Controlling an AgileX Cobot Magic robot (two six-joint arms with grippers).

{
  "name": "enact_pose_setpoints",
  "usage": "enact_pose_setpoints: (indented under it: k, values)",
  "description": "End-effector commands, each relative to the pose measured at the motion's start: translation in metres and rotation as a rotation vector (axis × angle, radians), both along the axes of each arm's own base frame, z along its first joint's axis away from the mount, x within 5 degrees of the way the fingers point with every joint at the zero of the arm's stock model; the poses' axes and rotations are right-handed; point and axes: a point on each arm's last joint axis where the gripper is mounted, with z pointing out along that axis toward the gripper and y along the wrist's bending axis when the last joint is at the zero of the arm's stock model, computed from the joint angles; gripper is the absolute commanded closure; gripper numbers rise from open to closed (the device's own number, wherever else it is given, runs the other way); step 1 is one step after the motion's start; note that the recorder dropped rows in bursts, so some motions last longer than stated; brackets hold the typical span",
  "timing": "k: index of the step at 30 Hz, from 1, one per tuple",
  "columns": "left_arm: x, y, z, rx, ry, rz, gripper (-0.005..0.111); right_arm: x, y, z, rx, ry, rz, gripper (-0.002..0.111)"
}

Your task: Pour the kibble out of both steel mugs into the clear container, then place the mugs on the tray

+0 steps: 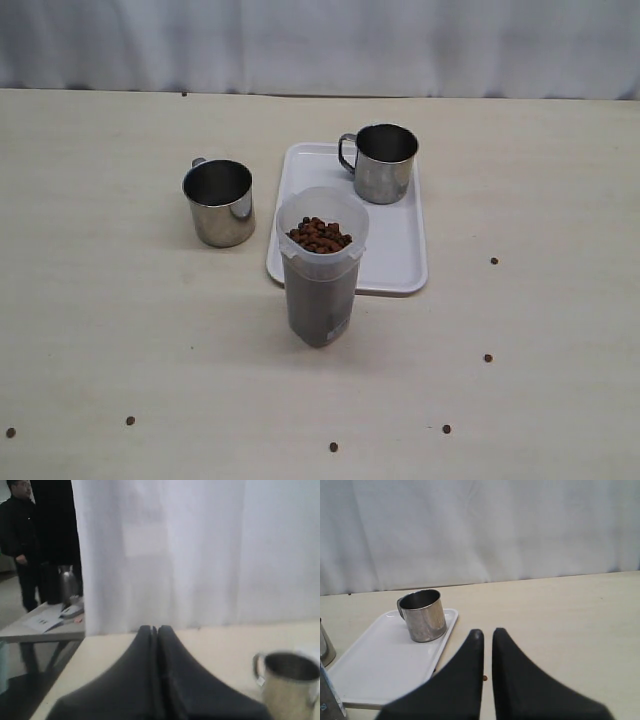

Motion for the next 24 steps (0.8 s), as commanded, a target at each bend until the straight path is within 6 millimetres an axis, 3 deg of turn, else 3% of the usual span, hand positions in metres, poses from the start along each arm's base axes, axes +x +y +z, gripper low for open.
enact_pose_setpoints:
  k: [1, 5, 14, 18, 20, 24]
  values:
    - [-0.003, -0.003, 0.017, -0.176, -0.217, -0.058, 0.107, 0.0, -0.001, -0.001, -0.02, 0.0, -0.006, 0.103]
    - [-0.006, -0.004, 0.026, -0.158, -0.328, -0.08, 0.107, 0.0, -0.001, -0.001, -0.02, 0.0, -0.006, 0.103]
    - [-0.006, -0.005, 0.029, -0.237, -0.365, -0.116, 0.107, 0.0, -0.001, -0.001, -0.02, 0.0, -0.006, 0.103]
    - [0.035, -0.005, 0.012, -0.217, -0.08, -0.126, 0.107, 0.0, -0.001, -0.001, -0.02, 0.0, -0.006, 0.103]
    - [0.069, -0.013, -0.012, -0.148, 0.136, -0.249, 0.107, 0.0, -0.001, -0.001, -0.02, 0.0, -0.006, 0.103]
    - [0.133, -0.023, -0.04, 0.042, 0.323, -0.482, 0.107, 0.0, -0.001, -0.001, -0.02, 0.0, -0.006, 0.103]
